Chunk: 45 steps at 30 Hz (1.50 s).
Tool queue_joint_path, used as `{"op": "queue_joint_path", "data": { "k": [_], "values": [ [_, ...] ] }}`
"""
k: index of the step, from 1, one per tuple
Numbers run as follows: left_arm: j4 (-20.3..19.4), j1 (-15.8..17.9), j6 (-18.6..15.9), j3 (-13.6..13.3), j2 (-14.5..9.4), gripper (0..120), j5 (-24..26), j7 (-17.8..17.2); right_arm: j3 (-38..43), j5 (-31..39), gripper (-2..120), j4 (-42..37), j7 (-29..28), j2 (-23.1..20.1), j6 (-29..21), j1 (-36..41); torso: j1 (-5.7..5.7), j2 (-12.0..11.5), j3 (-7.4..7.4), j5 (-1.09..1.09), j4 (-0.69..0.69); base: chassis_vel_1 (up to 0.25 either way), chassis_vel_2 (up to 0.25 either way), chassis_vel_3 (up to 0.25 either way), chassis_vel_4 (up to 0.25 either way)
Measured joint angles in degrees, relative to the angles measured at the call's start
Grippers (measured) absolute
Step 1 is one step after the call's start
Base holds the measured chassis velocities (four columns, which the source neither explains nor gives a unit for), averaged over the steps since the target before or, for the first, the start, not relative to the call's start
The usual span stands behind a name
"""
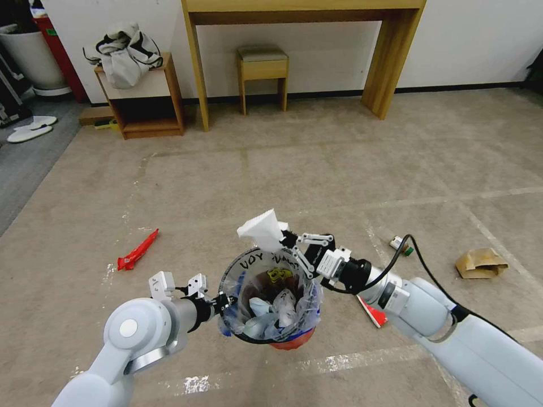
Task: Pick up the trash bin and place the garbage on the floor into it.
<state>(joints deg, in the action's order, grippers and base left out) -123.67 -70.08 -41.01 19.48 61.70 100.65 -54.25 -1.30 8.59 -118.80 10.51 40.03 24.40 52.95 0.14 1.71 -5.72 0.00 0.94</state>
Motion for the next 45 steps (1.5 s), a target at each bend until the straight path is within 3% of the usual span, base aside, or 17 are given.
{"op": "queue_joint_path", "data": {
  "k": [23, 45],
  "values": [
    [1.8, -0.6, -0.1, -0.4, 1.2, 0, -4.4, 2.3, 2.3, 2.2, 0, -8.8, -0.2, -4.0, -3.0, 3.3, 0.0, 0.0, 0.0, 0.0, 0.0, 0.0, 0.0, 0.0, 0.0],
    [-0.3, -1.9, 0.3, 0.5, 1.5, 0, -5.5, 2.7, 0.0, 2.6, 0, -6.1, -0.3, -1.0, -3.4, 7.9, 0.0, 0.0, 0.0, 0.0, 0.0, 0.0, 0.0, 0.0, 0.0]
  ]
}}
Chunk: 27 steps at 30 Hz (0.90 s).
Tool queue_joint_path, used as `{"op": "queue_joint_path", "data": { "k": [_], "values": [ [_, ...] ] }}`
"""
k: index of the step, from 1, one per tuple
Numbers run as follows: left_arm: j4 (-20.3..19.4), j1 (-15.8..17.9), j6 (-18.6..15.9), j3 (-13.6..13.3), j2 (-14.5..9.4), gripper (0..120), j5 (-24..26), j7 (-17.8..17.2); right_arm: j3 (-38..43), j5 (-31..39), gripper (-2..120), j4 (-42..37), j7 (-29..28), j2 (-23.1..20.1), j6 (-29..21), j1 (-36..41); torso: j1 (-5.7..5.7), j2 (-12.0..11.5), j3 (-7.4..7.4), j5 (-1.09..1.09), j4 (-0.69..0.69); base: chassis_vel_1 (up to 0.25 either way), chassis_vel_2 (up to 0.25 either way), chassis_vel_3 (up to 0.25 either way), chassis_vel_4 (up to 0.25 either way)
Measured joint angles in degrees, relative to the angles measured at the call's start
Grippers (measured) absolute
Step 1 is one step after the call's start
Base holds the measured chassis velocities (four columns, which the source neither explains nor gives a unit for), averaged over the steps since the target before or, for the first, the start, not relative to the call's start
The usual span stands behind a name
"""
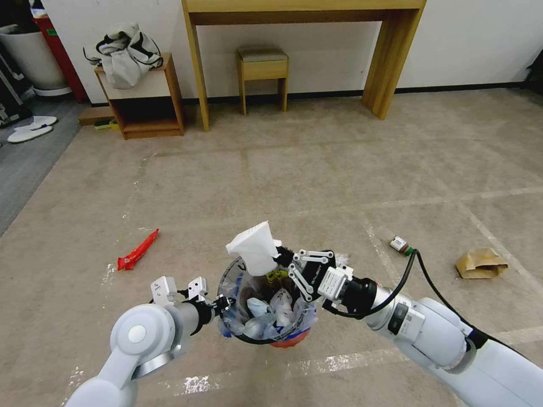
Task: Pick up the trash bin and place the garbage on the floor into it.
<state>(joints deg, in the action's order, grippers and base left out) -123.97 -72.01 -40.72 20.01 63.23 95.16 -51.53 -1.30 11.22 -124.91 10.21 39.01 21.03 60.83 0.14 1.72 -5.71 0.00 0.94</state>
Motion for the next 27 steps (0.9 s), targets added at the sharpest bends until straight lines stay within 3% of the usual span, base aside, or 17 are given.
{"op": "queue_joint_path", "data": {
  "k": [17, 25, 27],
  "values": [
    [-1.6, -0.3, 0.1, 0.0, 0.0, 0, 0.3, 0.5, 0.0, -3.7, 0, 5.1, -0.3, 1.4, 1.2, 4.5, 0.0, 0.0, 0.0, 0.0, 0.01, 0.0, 0.0, 0.0, 0.0],
    [-2.3, -0.6, 0.1, 0.3, -0.4, 0, 0.8, 0.7, -0.6, -5.1, 31, 8.8, -0.2, 2.9, 2.1, 4.7, 0.0, 0.0, 0.0, 0.0, 0.0, 0.0, 0.0, 0.0, 0.0],
    [-2.5, -0.7, 0.1, 0.4, -0.4, 0, 1.0, 0.7, -0.6, -5.2, 33, 9.0, -0.2, 3.0, 2.2, 4.6, 0.0, 0.0, 0.0, 0.0, 0.0, 0.0, 0.0, 0.0, 0.0]
  ]
}}
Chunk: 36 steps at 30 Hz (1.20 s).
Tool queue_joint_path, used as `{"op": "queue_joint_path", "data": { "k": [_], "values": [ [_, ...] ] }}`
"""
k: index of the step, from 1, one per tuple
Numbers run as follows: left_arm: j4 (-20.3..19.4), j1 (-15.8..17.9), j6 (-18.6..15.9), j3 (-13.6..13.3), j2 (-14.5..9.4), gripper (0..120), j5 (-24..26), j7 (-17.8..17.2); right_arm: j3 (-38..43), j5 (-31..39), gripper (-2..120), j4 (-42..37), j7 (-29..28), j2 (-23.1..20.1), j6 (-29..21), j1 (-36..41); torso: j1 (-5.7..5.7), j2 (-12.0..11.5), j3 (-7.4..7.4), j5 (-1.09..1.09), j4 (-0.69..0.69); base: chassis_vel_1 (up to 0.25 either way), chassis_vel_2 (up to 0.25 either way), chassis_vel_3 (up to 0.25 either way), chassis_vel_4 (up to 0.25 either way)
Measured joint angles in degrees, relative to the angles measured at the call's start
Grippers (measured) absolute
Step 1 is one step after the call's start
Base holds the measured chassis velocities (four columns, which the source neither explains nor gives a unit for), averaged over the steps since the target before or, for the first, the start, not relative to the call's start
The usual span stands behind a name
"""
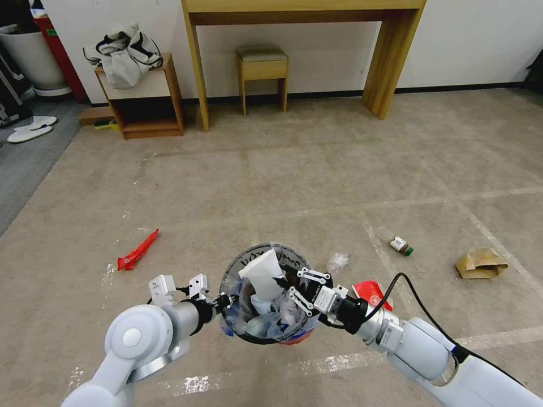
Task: Pick up the trash bin and place the garbage on the floor into it.
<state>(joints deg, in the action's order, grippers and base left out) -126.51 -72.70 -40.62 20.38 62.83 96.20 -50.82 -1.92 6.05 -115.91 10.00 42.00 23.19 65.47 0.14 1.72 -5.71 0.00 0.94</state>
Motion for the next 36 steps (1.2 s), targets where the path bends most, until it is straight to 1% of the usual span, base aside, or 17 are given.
{"op": "queue_joint_path", "data": {
  "k": [1, 2, 4, 5, 6, 7, 8, 9, 10, 12, 13, 14, 15, 16, 17, 36],
  "values": [
    [-0.5, -0.2, 0.1, 0.2, -0.1, 0, 0.7, 0.0, 0.0, -0.1, 43, 0.2, 0.0, 0.2, 0.0, 0.0, 0.0, 0.0, 0.0, 0.0, 0.0, 0.0, 0.0, 0.0, 0.0],
    [-0.5, -0.2, 0.1, 0.2, -0.1, 0, 0.7, 0.0, 0.0, -0.1, 43, 0.2, 0.0, 0.2, 0.0, 0.0, 0.0, 0.0, 0.0, 0.0, 0.0, 0.0, 0.0, 0.0, 0.0],
    [-1.0, -0.5, 0.1, 0.4, -0.2, 0, 1.3, 0.0, -0.1, -0.3, 53, 0.7, -0.1, 0.3, 0.0, 0.0, 0.0, 0.0, 0.0, 0.01, 0.01, 0.0, 0.0, 0.0, 0.0],
    [-1.0, -0.5, 0.1, 0.4, -0.2, 0, 1.3, 0.0, -0.1, -0.3, 53, 0.7, -0.1, 0.3, 0.0, 0.0, 0.0, 0.0, 0.0, 0.01, 0.01, 0.0, 0.0, 0.0, 0.0],
    [-1.0, -0.7, 0.1, 0.6, -0.3, 0, 1.4, 0.0, -0.1, -0.4, 58, 1.0, -0.1, 0.4, 0.1, -0.1, 0.0, 0.0, 0.0, 0.0, 0.0, 0.0, 0.0, 0.0, 0.0],
    [-1.0, -0.7, 0.1, 0.6, -0.3, 0, 1.4, 0.0, -0.1, -0.4, 58, 1.0, -0.1, 0.4, 0.1, -0.1, 0.0, 0.0, 0.0, 0.0, 0.0, 0.0, 0.0, 0.0, 0.0],
    [-1.1, -0.9, 0.1, 0.6, -0.4, 0, 1.5, 0.0, 0.0, -0.4, 66, 1.4, -0.1, 0.5, 0.1, -0.3, 0.0, 0.0, 0.0, 0.0, 0.0, 0.0, 0.0, 0.0, 0.0],
    [-1.2, -0.9, 0.1, 0.6, -0.4, 0, 1.6, 0.0, 0.0, -0.5, 72, 1.6, -0.1, 0.7, 0.2, -0.5, 0.0, 0.0, 0.0, 0.01, 0.0, 0.0, 0.0, 0.0, 0.0],
    [-1.2, -0.9, 0.1, 0.6, -0.4, 0, 1.6, 0.0, 0.0, -0.5, 72, 1.6, -0.1, 0.7, 0.2, -0.5, 0.0, 0.0, 0.0, 0.01, 0.0, 0.0, 0.0, 0.0, 0.0],
    [-1.0, -0.7, 0.1, 0.6, -0.5, 0, 1.6, 0.0, -0.1, -0.5, 83, 1.8, -0.1, 0.8, 0.2, -0.8, 0.0, 0.0, 0.0, 0.0, 0.0, 0.0, 0.0, 0.0, 0.0],
    [-1.0, -0.7, 0.1, 0.6, -0.5, 0, 1.6, 0.0, -0.1, -0.5, 83, 1.8, -0.1, 0.8, 0.2, -0.8, 0.0, 0.0, 0.0, 0.0, 0.0, 0.0, 0.0, 0.0, 0.0],
    [-0.8, -0.4, 0.1, 0.5, -0.4, 0, 1.6, 0.1, -0.2, -0.5, 90, 1.8, -0.2, 0.8, 0.2, -0.9, 0.0, 0.0, 0.0, 0.0, 0.0, 0.0, 0.0, 0.0, 0.0],
    [-0.8, -0.4, 0.1, 0.5, -0.4, 0, 1.6, 0.1, -0.2, -0.5, 90, 1.8, -0.2, 0.8, 0.2, -0.9, 0.0, 0.0, 0.0, 0.0, 0.0, 0.0, 0.0, 0.0, 0.0],
    [-0.6, -0.2, 0.1, 0.3, -0.3, 0, 1.5, 0.1, -0.2, -0.4, 96, 1.8, -0.2, 0.8, 0.2, -1.0, 0.0, 0.0, 0.0, 0.0, 0.0, 0.0, 0.0, 0.0, 0.0],
    [-0.5, -0.1, 0.1, 0.2, -0.2, 0, 1.5, 0.1, -0.2, -0.4, 98, 1.8, -0.2, 0.8, 0.2, -1.1, 0.0, 0.0, 0.0, 0.0, 0.0, 0.0, 0.0, 0.0, 0.0],
    [1.0, 0.3, 0.1, 0.7, 0.1, 0, 1.2, 0.6, -1.4, 0.9, 100, 3.2, 0.0, 0.7, 1.5, -3.8, 0.0, 0.0, 0.0, 0.0, 0.0, 0.0, 0.0, 0.0, 0.0]
  ]
}}
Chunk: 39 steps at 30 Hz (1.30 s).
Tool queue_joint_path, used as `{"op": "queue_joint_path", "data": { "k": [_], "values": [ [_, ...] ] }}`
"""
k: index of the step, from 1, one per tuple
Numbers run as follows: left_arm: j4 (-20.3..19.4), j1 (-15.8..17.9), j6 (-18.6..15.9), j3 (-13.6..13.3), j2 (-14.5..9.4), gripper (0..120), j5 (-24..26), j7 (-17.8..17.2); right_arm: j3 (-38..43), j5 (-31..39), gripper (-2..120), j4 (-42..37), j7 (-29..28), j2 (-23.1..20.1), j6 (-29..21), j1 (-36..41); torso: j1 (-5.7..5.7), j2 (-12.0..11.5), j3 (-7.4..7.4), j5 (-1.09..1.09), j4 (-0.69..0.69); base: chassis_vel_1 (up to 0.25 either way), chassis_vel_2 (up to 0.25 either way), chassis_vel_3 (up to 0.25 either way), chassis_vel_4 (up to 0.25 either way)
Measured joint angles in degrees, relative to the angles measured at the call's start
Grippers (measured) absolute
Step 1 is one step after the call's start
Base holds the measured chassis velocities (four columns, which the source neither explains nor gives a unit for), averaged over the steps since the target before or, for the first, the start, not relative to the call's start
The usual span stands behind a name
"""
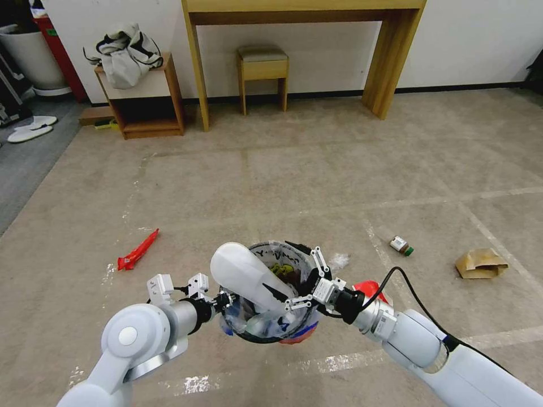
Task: Pick up the trash bin and place the garbage on the floor into it.
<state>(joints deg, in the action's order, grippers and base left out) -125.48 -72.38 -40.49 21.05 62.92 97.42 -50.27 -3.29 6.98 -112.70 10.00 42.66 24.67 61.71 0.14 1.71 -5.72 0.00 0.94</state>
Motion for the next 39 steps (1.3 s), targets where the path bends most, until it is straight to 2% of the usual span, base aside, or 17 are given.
{"op": "queue_joint_path", "data": {
  "k": [5, 14, 20, 26, 28, 29, 31, 32, 33, 34, 35, 36, 37, 38, 39],
  "values": [
    [0.6, 0.1, 0.0, 0.3, 0.0, 0, -0.2, 0.2, 1.9, 0.5, 100, 0.1, 0.0, 0.0, 0.1, 0.1, 0.0, 0.0, 0.0, -0.01, 0.0, 0.0, 0.0, 0.0, 0.0],
    [2.0, -1.0, -0.2, 1.3, -0.6, 0, -2.5, 2.0, 12.2, 4.0, 100, 1.5, -0.2, -1.5, 0.0, 1.0, 0.0, 0.0, 0.0, 0.0, 0.0, 0.0, 0.0, 0.0, 0.0],
    [3.1, -0.7, -0.2, 2.0, -1.5, 0, -4.6, 4.0, 16.2, 6.6, 100, 5.9, -2.9, -1.2, 0.4, 0.7, 0.0, 0.0, 0.0, -0.01, 0.01, 0.0, 0.0, 0.0, 0.0],
    [3.5, -2.0, -0.1, 4.0, -2.1, 0, -6.3, 5.7, 16.2, 12.3, 100, 11.9, -7.0, -0.8, -4.4, -2.4, 0.0, 0.0, 0.0, -0.01, -0.02, 0.0, 0.0, 0.0, 0.0],
    [3.8, -2.4, -0.2, 5.0, -2.5, 0, -6.6, 6.1, 14.8, 16.7, 100, 15.1, -8.8, -1.8, -9.7, -4.5, 0.0, 0.0, 0.0, -0.01, -0.01, 0.0, 0.0, 0.0, 0.0],
    [3.8, -2.4, -0.2, 5.0, -2.5, 0, -6.6, 6.1, 14.8, 16.7, 100, 15.1, -8.8, -1.8, -9.7, -4.5, 0.0, 0.0, 0.0, -0.01, -0.01, 0.0, 0.0, 0.0, 0.0],
    [4.1, -2.3, -0.2, 5.8, -2.7, 0, -6.6, 6.2, 12.3, 21.9, 100, 18.8, -9.4, -2.9, -16.3, -7.9, 0.0, 0.0, 0.0, -0.02, 0.02, 0.0, 0.0, 0.0, 0.0],
    [4.1, -2.3, -0.2, 5.8, -2.7, 0, -6.6, 6.2, 12.3, 21.9, 100, 18.8, -9.4, -2.9, -16.3, -7.9, 0.0, 0.0, 0.0, -0.02, 0.02, 0.0, 0.0, 0.0, 0.0],
    [4.1, -2.0, -0.2, 6.2, -2.8, 0, -6.4, 6.2, 10.1, 25.2, 100, 20.8, -8.1, -3.9, -23.0, -11.2, 0.0, 0.0, 0.0, -0.03, 0.01, 0.0, 0.0, 0.0, 0.0],
    [4.1, -2.0, -0.2, 6.2, -2.8, 0, -6.4, 6.2, 10.1, 25.2, 100, 20.8, -8.1, -3.9, -23.0, -11.2, 0.0, 0.0, 0.0, -0.03, 0.01, 0.0, 0.0, 0.0, 0.0],
    [4.1, -2.0, -0.1, 6.3, -2.8, 0, -6.4, 6.2, 8.8, 26.6, 100, 21.6, -7.7, -4.5, -26.1, -12.8, 0.0, 0.0, 0.0, -0.03, 0.01, 0.0, 0.0, 0.0, 0.0],
    [3.9, -2.0, -0.1, 6.4, -2.8, 0, -6.2, 6.1, 5.8, 29.5, 100, 23.1, -7.0, -5.6, -32.2, -16.6, 0.0, 0.0, 0.0, 0.01, 0.0, 0.0, 0.0, 0.0, 0.0],
    [3.9, -2.0, -0.1, 6.4, -2.8, 0, -6.2, 6.1, 5.8, 29.5, 100, 23.1, -7.0, -5.6, -32.2, -16.6, 0.0, 0.0, 0.0, 0.01, 0.0, 0.0, 0.0, 0.0, 0.0],
    [3.6, -2.0, -0.1, 6.4, -2.8, 0, -5.9, 6.0, 1.5, 33.3, 100, 25.2, -5.6, -6.5, -40.1, -21.9, 0.0, 0.0, 0.0, 0.02, 0.0, 0.0, 0.0, 0.0, 0.0],
    [3.4, -1.9, -0.1, 6.5, -2.8, 0, -5.7, 5.9, -2.0, 36.3, 100, 26.7, -4.7, -6.8, -45.9, -25.6, 0.0, 0.0, 0.0, 0.02, -0.03, 0.0, 0.0, 0.0, 0.0]
  ]
}}
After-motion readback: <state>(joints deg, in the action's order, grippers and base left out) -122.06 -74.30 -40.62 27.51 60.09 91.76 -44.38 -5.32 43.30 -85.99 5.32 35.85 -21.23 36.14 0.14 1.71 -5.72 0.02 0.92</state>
